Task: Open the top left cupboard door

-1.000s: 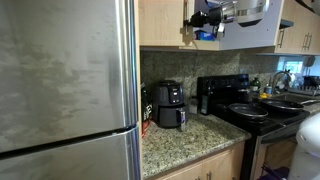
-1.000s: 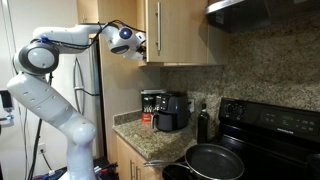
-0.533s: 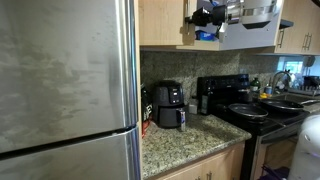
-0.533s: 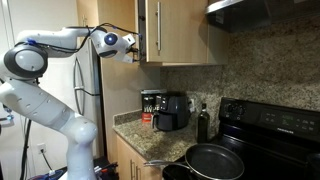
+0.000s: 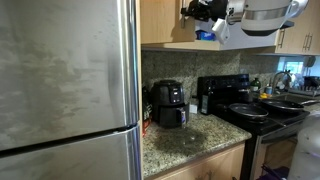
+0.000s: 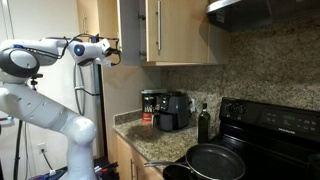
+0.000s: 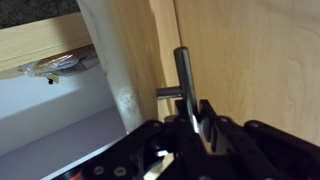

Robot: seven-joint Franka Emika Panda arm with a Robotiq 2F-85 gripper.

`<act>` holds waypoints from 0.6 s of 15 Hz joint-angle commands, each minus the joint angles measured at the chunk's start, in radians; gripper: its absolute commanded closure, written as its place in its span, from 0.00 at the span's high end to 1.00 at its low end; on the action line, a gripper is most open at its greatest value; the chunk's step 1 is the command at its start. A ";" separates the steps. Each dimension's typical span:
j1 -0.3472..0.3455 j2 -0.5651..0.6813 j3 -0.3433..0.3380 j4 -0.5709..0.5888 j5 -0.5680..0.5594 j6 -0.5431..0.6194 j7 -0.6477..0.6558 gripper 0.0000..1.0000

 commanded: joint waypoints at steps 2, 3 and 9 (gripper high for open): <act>-0.071 -0.106 0.045 -0.086 0.077 0.107 0.094 0.04; 0.089 -0.138 -0.098 -0.080 0.036 -0.060 0.074 0.04; -0.049 -0.322 -0.218 -0.220 0.001 -0.043 0.237 0.04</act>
